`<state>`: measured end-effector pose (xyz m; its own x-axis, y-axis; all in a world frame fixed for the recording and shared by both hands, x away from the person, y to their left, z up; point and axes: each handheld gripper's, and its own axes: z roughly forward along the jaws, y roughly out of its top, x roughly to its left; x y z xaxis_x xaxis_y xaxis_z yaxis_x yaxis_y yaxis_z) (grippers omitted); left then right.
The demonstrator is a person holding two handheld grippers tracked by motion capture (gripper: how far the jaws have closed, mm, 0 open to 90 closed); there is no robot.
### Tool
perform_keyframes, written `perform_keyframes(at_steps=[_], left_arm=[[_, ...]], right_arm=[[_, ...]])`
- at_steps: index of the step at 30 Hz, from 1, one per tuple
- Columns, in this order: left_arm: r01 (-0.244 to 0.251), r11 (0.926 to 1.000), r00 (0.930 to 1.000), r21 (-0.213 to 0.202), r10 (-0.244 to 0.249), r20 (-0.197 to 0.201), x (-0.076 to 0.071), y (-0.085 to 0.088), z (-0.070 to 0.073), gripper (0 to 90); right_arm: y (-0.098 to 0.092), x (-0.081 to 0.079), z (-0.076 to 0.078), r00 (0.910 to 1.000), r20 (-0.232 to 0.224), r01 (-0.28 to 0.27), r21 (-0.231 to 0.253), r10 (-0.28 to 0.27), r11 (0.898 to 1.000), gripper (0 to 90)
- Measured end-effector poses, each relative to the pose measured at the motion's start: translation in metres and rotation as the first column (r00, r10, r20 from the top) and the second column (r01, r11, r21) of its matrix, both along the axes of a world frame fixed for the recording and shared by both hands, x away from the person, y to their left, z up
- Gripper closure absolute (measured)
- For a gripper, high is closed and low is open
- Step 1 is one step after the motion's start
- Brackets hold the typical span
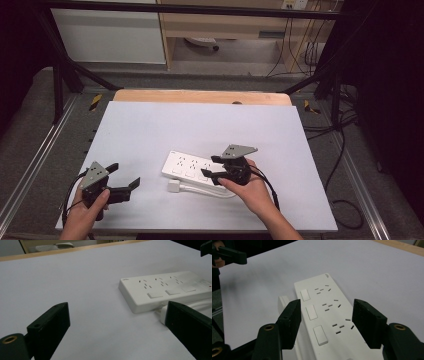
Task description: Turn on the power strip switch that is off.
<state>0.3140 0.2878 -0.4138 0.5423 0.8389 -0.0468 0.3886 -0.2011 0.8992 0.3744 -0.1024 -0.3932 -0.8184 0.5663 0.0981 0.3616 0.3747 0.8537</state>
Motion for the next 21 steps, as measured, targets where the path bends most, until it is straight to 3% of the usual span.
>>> perform_keyframes(at_steps=[13,21], left_arm=[[0.002,1.0000,1.0000,-0.003,-0.002,-0.003,0.000,0.000,0.000,6.1],[0.003,1.0000,1.0000,-0.001,-0.003,-0.003,0.000,0.000,0.000,6.1]], right_arm=[[0.009,0.001,-0.012,0.9997,-0.020,-0.015,-0.028,0.014,1.000,41.3],[0.013,0.001,-0.016,0.9996,-0.017,-0.025,-0.047,0.024,0.999,46.9]])
